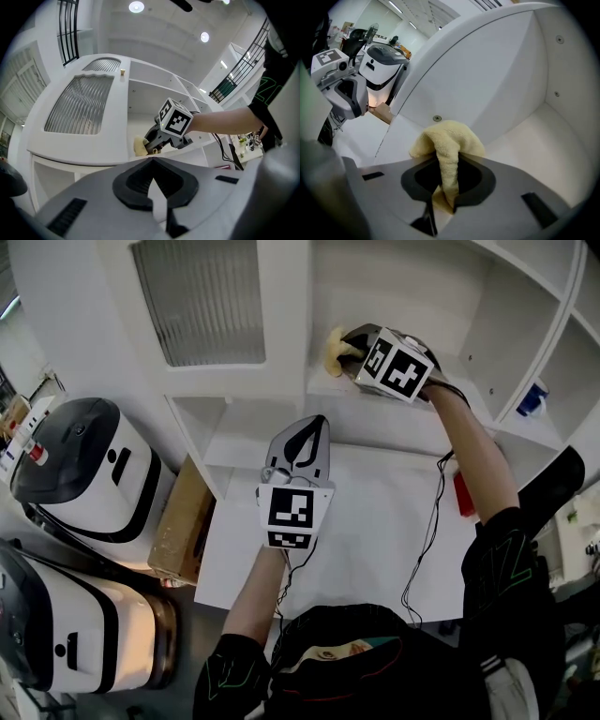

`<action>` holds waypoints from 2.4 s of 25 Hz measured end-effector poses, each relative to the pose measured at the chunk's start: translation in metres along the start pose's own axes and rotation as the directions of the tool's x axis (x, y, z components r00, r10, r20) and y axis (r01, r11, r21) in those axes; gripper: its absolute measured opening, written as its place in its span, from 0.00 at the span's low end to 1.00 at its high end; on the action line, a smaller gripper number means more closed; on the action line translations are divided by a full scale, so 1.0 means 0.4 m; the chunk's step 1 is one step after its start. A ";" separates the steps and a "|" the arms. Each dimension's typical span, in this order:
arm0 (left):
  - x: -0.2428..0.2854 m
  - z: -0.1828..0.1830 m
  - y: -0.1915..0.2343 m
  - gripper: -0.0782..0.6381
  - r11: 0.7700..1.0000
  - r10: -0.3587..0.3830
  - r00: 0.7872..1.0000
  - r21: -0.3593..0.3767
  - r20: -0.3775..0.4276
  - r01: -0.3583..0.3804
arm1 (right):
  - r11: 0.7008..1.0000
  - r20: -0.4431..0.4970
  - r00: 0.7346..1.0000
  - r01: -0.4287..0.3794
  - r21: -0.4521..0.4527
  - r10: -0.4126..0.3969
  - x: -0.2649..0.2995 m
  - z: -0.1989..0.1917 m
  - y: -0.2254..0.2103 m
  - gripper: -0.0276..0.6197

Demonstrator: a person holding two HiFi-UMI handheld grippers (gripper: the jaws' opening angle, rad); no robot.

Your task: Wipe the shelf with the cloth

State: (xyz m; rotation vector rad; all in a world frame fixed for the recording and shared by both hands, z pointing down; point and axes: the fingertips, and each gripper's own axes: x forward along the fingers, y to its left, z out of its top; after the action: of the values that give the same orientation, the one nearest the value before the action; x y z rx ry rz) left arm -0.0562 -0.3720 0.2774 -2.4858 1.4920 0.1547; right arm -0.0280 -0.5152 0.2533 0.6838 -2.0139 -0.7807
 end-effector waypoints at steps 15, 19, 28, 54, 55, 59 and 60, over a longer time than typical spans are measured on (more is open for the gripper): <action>0.016 -0.034 -0.015 0.11 1.000 -0.016 0.999 -0.018 -0.044 0.015 | 0.980 0.043 0.981 -0.188 -0.066 0.191 -0.031 0.102 0.104 0.12; 0.023 -0.040 -0.032 0.11 0.999 -0.034 0.998 -0.025 -0.043 0.033 | 0.978 0.046 0.979 -0.197 -0.069 0.201 -0.052 0.102 0.121 0.12; 0.030 -0.048 -0.062 0.11 0.998 -0.059 0.997 -0.035 -0.050 0.057 | 0.983 0.072 0.980 -0.183 -0.027 0.184 -0.105 0.070 0.135 0.12; 0.054 -0.072 -0.236 0.11 0.969 -0.183 0.982 -0.179 -0.057 0.170 | 0.982 0.022 1.000 -0.026 0.189 0.022 -0.270 -0.166 0.100 0.12; 0.061 -0.075 -0.258 0.11 0.967 -0.191 0.980 -0.185 -0.062 0.177 | 0.980 0.017 1.000 -0.011 0.201 0.008 -0.284 -0.191 0.095 0.12; 0.089 -0.079 -0.344 0.11 0.959 -0.222 0.972 -0.199 -0.073 0.204 | 0.967 -0.011 0.999 0.054 0.248 -0.053 -0.343 -0.291 0.070 0.12; 0.093 -0.080 -0.355 0.11 0.957 -0.229 0.971 -0.202 -0.073 0.210 | 0.963 -0.018 0.998 0.068 0.259 -0.065 -0.351 -0.306 0.065 0.12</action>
State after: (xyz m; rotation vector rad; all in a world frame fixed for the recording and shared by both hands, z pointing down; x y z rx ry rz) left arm 0.0854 -0.3481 0.3212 -2.8308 1.2750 0.1492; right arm 0.1409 -0.4321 0.2550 0.9071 -2.1146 -0.5542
